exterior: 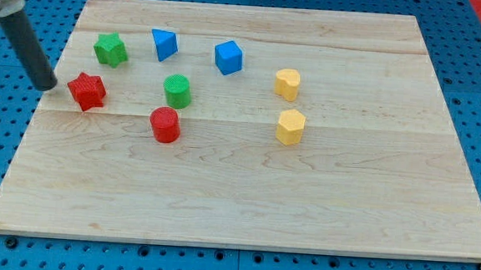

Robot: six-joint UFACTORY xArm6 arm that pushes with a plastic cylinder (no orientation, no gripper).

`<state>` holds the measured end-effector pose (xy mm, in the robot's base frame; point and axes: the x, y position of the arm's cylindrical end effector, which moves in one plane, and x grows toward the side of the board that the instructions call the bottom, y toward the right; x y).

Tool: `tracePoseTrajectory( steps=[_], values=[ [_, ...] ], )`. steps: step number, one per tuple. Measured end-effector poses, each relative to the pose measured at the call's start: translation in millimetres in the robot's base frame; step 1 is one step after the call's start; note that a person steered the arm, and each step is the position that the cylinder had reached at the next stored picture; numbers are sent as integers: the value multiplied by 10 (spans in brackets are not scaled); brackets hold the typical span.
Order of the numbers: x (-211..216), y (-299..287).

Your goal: Slightly touch the red star and yellow heart

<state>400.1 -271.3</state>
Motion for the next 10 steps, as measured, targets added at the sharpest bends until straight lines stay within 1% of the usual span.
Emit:
tracePoseTrajectory(
  steps=[1,2,3,4,5,6,7,8,9,10],
  values=[
    [0,344],
    [-18,198],
    [-280,483],
    [-516,1084],
    [-513,1729],
    [-485,2416],
    [-245,2727],
    [-62,2870],
    [-54,3537],
    [148,3813]
  ],
)
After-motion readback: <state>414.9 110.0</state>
